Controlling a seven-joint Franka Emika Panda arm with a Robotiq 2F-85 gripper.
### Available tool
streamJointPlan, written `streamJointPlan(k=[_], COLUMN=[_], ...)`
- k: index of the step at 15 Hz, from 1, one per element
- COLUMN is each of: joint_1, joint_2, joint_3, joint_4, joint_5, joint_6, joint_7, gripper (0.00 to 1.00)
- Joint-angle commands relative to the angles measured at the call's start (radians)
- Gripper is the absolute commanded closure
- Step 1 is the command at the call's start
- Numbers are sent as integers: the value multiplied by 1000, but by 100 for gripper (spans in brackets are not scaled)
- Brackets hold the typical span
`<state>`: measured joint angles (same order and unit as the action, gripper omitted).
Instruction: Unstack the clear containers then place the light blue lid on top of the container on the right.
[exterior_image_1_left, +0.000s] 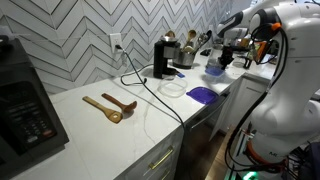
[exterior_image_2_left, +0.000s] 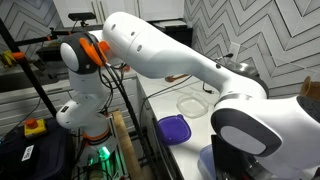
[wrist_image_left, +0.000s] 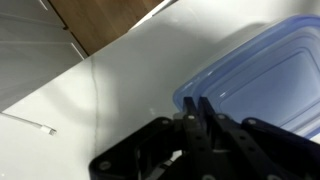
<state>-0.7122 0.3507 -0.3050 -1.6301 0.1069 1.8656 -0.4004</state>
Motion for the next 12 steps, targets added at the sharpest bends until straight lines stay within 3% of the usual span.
streamJointPlan(k=[1,12], joint_1=[7,10], joint_2=[-32,-40], joint_3=[-8,-22], joint_4=[-39,-82], joint_5=[9,6], joint_6=[34,44], joint_7=[51,139], gripper=[98,98])
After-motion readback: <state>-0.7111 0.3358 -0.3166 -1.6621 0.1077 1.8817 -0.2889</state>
